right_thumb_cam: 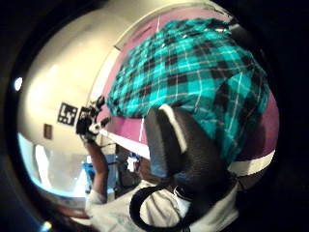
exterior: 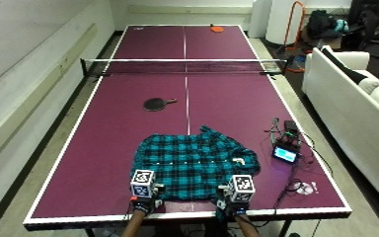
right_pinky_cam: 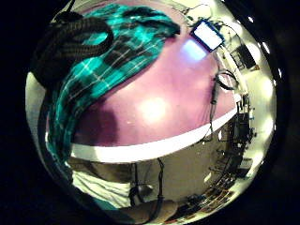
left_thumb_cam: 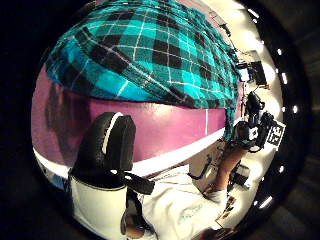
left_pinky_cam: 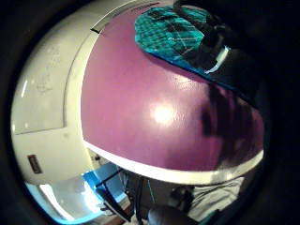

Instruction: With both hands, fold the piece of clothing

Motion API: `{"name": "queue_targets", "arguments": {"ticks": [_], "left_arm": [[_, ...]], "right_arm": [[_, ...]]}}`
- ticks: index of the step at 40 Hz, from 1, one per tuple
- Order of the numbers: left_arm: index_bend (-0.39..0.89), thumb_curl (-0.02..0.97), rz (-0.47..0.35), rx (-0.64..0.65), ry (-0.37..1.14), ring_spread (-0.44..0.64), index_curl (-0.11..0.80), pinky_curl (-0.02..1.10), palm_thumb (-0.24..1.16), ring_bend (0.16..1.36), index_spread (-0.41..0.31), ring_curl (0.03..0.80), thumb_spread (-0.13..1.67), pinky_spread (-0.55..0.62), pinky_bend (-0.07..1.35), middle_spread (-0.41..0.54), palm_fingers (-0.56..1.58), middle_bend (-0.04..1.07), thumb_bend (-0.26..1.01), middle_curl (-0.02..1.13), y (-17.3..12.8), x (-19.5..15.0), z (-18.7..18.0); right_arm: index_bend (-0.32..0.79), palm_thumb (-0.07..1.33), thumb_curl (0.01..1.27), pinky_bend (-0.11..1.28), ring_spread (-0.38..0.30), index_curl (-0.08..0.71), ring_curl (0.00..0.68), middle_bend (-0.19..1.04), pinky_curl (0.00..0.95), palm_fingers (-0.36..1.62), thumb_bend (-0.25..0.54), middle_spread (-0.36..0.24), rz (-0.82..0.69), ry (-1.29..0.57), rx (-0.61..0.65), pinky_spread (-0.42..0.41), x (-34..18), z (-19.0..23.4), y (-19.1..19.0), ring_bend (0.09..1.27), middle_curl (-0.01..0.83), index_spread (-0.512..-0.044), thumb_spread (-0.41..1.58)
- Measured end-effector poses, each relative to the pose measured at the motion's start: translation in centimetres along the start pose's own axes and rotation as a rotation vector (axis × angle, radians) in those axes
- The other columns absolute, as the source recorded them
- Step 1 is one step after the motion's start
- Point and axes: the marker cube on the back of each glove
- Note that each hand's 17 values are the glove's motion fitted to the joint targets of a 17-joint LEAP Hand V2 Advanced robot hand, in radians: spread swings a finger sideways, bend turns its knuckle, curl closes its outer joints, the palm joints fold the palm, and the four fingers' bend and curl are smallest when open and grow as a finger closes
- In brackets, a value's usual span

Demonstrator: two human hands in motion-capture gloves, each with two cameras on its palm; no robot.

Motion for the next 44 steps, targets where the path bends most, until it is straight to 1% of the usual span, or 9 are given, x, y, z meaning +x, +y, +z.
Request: {"name": "queue_targets", "arguments": {"ticks": [7,11,17,18,21,26,33,38,44], "left_arm": [[0.13,0.285,0.042,0.01,-0.032,0.11,0.231,0.42,0.39,0.63,-0.016,0.329,1.16,0.12,0.63,0.115,0.31,0.15,-0.02,0.28,4.2,1.1,-4.7],[0.12,0.281,0.009,0.063,-0.078,0.13,0.234,0.41,0.38,0.62,-0.01,0.322,1.19,0.15,0.61,0.068,0.32,0.19,-0.02,0.29,2.6,-0.5,-2.8],[0.3,0.274,0.053,0.27,-0.142,0.06,0.311,0.37,0.42,0.58,-0.102,0.298,1.28,0.13,0.48,-0.032,0.52,0.18,0.01,0.3,-2.0,-2.3,2.4],[0.42,0.29,0.063,0.307,-0.147,-0.01,0.352,0.36,0.49,0.58,-0.141,0.302,1.29,0.09,0.43,-0.08,0.72,0.21,0.05,0.31,-1.7,-2.0,2.3],[0.49,0.3,0.094,0.439,-0.166,-0.1,0.384,0.33,0.54,0.55,-0.202,0.285,1.29,0.04,0.34,-0.147,0.89,0.23,0.06,0.32,1.2,-0.9,0.1],[0.41,0.315,0.067,0.603,-0.295,-0.22,0.392,0.33,0.6,0.6,-0.263,0.32,1.25,-0.06,0.27,-0.233,1.11,0.29,0.06,0.37,8.6,-0.5,-6.0],[0.3,0.324,0.062,0.589,-0.135,-0.33,0.398,0.36,0.65,0.64,-0.311,0.367,1.19,-0.18,0.25,-0.321,1.25,0.36,0.04,0.43,11.8,0.8,-10.3],[0.28,0.324,0.027,0.678,-0.128,-0.36,0.411,0.37,0.67,0.63,-0.332,0.376,1.16,-0.22,0.23,-0.353,1.26,0.38,0.02,0.44,9.7,-0.2,-14.0],[0.24,0.323,-0.065,0.616,-0.283,-0.38,0.424,0.37,0.69,0.64,-0.344,0.385,1.14,-0.25,0.2,-0.379,1.3,0.42,0.0,0.46,-0.4,0.1,-17.5]], "right_arm": [[0.33,0.44,0.23,0.53,-0.059,0.22,0.296,0.25,0.334,0.47,-0.006,-0.057,0.005,0.153,-0.188,0.107,-0.1,2.3,-0.1,0.42,0.353,-0.274,1.15],[0.31,0.55,0.26,0.5,-0.043,0.25,0.29,0.22,0.326,0.48,0.031,-0.061,0.023,0.153,-0.195,0.125,0.6,3.4,-0.7,0.39,0.351,-0.284,1.13],[0.32,0.76,0.31,0.38,-0.127,0.283,0.288,0.23,0.287,0.75,0.123,-0.125,-0.029,0.285,0.081,0.075,2.2,3.8,-3.3,0.43,0.356,-0.313,1.17],[0.33,0.79,0.31,0.37,-0.149,0.291,0.289,0.23,0.284,0.8,0.134,-0.138,-0.049,0.316,0.151,0.056,2.2,3.1,-3.5,0.42,0.36,-0.315,1.17],[0.3,0.87,0.34,0.34,-0.216,0.301,0.309,0.25,0.283,1.01,0.161,-0.185,-0.09,0.331,0.141,-0.021,1.4,0.8,-0.2,0.48,0.37,-0.321,1.15],[0.23,0.97,0.36,0.24,-0.276,0.331,0.349,0.33,0.285,1.17,0.184,-0.241,-0.122,0.301,0.079,-0.087,0.2,-4.7,5.5,0.53,0.408,-0.321,1.12],[0.16,1.02,0.37,0.23,-0.288,0.355,0.391,0.36,0.306,1.27,0.162,-0.266,-0.189,0.162,0.083,-0.138,0.1,-10.6,4.7,0.6,0.435,-0.322,1.06],[0.13,1.03,0.38,0.31,-0.288,0.351,0.412,0.36,0.336,1.29,0.13,-0.269,-0.181,0.069,0.02,-0.195,-0.1,-13.5,1.2,0.64,0.44,-0.323,1.03],[0.18,1.03,0.38,0.4,-0.265,0.36,0.438,0.34,0.367,1.35,0.091,-0.265,-0.1,0.082,-0.226,-0.274,-2.9,-13.2,-9.7,0.69,0.444,-0.317,1.01]]}}
